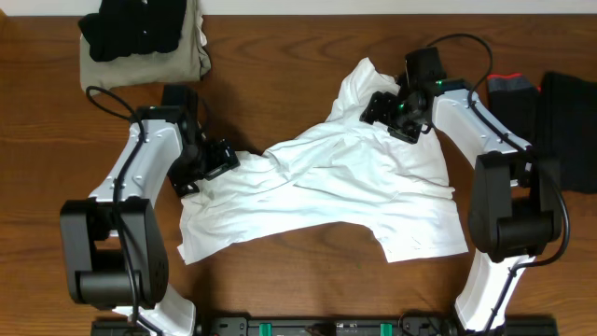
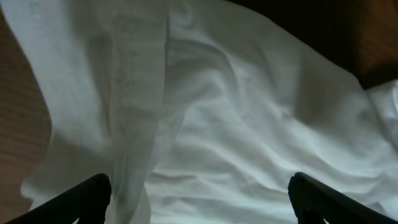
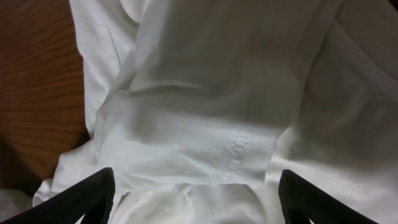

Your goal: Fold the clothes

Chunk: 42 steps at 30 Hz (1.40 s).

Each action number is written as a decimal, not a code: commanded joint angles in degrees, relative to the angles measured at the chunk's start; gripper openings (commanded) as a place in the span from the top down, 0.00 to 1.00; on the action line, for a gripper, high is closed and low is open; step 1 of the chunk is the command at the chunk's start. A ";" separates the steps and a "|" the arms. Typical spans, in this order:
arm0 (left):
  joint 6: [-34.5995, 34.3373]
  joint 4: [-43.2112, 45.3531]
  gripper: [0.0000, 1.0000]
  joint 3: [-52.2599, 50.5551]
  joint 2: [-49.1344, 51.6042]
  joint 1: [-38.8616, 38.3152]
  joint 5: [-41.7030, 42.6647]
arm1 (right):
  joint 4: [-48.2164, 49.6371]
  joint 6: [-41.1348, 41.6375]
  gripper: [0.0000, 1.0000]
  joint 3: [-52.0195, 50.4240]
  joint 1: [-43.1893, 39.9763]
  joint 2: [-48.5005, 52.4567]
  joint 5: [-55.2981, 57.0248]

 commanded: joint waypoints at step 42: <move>0.15 2.27 0.50 -0.22 0.61 0.09 -1.22 | 2.56 4.79 0.56 0.83 2.56 3.50 6.78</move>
